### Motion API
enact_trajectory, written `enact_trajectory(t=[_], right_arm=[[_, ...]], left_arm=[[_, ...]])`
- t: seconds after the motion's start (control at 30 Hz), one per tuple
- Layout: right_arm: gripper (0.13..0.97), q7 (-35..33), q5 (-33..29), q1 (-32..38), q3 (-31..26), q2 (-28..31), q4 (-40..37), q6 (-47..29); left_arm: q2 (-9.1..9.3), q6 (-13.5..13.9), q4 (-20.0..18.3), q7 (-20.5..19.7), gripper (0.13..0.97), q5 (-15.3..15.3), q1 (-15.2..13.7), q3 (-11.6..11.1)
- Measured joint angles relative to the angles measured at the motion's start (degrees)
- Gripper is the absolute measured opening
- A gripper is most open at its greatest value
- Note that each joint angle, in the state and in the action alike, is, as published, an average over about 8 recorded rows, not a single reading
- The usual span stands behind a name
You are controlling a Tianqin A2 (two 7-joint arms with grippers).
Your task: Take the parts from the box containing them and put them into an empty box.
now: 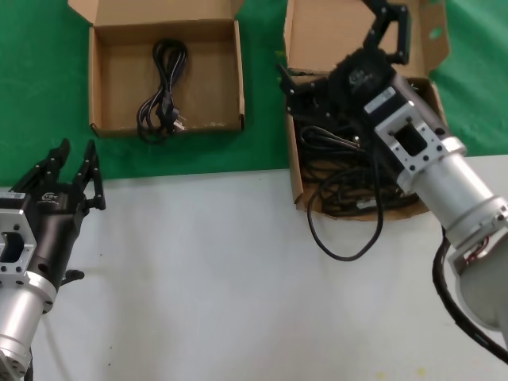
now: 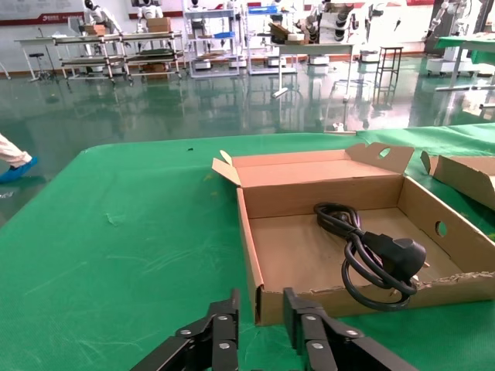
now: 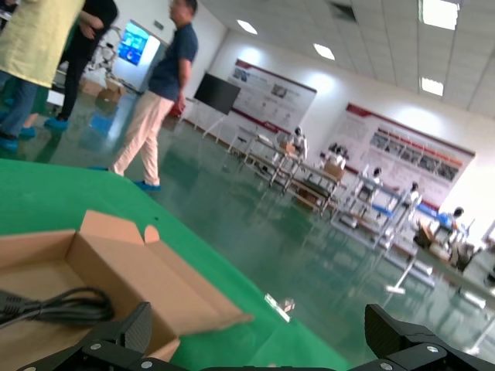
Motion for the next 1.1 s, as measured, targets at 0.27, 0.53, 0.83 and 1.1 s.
enact_trajectory(t=[0.27, 0.53, 0.83, 1.1], right_arm=[[0.966, 5.0, -0.5, -3.0, 0.8, 0.8, 0.9, 2.0], [0.966, 10.0, -1.1, -6.1, 1.6, 1.7, 1.8, 4.0], [0.966, 15.7, -1.7, -9.6, 2.5, 2.6, 2.8, 6.2], [0.966, 20.7, -2.3, -12.7, 3.3, 3.5, 3.7, 8.2]], left_arm=[[0.02, -0.1, 0.0, 0.1, 0.303, -0.1, 0.1, -0.1], [0.04, -0.3, 0.0, 0.2, 0.479, -0.2, 0.3, -0.1], [0.06, -0.4, 0.0, 0.3, 0.692, -0.3, 0.5, -0.2], [0.08, -0.6, -0.1, 0.4, 0.829, -0.5, 0.6, -0.3]])
